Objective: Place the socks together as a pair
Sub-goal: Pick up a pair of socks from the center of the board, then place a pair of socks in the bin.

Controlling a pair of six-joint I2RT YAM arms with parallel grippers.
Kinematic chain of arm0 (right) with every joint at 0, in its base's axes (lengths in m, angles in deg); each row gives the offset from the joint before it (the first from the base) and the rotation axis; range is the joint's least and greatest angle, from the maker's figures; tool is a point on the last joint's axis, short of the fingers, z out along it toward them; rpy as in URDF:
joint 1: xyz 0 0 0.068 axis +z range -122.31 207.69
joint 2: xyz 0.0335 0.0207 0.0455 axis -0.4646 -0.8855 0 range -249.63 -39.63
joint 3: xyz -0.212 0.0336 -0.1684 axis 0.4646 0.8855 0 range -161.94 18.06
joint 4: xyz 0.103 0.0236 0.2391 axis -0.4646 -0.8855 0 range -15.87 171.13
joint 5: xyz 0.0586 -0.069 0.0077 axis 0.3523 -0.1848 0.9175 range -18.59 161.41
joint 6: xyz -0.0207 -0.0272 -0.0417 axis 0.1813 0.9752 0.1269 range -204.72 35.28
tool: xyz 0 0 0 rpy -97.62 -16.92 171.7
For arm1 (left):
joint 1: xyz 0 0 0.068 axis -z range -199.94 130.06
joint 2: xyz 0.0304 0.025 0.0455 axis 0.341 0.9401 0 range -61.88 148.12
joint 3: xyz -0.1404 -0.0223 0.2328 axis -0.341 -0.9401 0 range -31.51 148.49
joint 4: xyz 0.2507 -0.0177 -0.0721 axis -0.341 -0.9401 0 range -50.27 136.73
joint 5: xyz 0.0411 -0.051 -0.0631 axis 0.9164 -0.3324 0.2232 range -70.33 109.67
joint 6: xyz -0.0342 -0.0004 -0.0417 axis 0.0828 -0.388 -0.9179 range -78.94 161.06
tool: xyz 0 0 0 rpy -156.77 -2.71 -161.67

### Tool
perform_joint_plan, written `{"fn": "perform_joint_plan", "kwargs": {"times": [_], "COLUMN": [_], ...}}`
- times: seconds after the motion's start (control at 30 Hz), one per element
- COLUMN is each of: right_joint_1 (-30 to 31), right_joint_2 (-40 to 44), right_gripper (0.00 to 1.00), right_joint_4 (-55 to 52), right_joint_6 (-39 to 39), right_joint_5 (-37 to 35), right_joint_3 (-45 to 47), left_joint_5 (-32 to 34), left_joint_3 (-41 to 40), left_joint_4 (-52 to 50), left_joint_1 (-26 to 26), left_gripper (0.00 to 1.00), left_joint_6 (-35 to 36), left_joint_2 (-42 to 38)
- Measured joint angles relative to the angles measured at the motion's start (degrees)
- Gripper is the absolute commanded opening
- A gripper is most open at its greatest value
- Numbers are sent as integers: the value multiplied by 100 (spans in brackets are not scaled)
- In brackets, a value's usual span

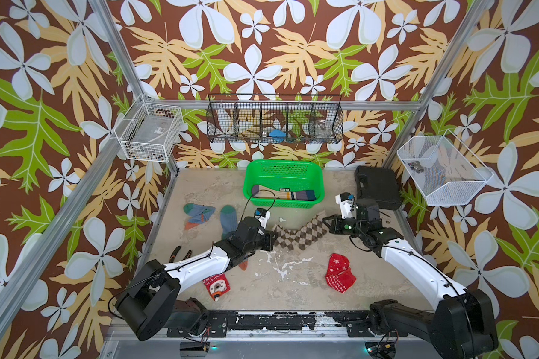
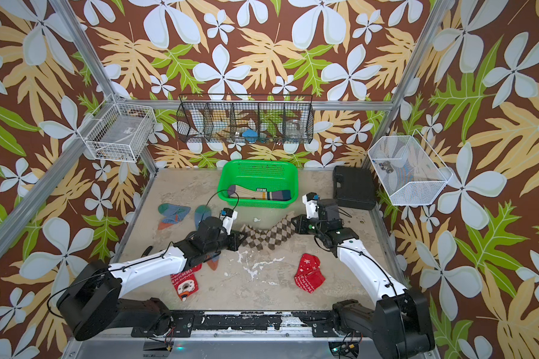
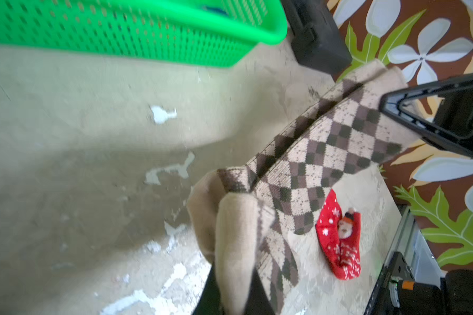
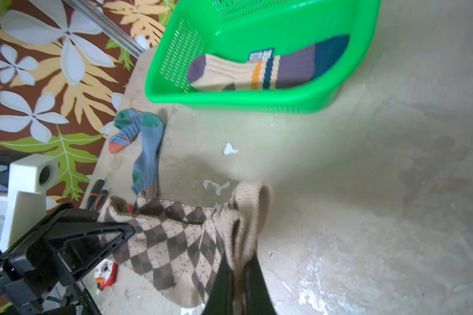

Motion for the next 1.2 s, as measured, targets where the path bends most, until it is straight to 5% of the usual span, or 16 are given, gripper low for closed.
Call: {"fn": "perform_joint_plan", "kwargs": {"times": [0.23, 0.43, 0.8, 1.0, 1.2], "right_joint_1": [-186, -192, -208, -216, -188], "right_joint_2": [-1027, -2721, -5587, -6284, -5560], "right_gripper": [0, 0, 1, 21, 46], "right_joint_4": [24, 101, -269, -623, -887], "right_joint_6": [-50, -133, -20, 111, 372], "right_joint_5": [293, 358, 192, 15, -645], "right_joint_3": [-1609, -3091, -5447, -6129, -5705], "left_joint_5": [-20, 48, 326, 588, 739], "left_joint_3": [2177, 3945, 6688, 7335, 6432], "left_joint_4": [-916, -1333, -2280, -2671, -2533], "left_joint_1": [-887, -1526, -1821, -1908, -1906], "left_gripper": [0, 0, 0, 50, 79], "left_joint_6": [472, 796, 1174, 1335, 1349], "left_joint_2": [667, 2441, 5125, 5851, 5171]}}
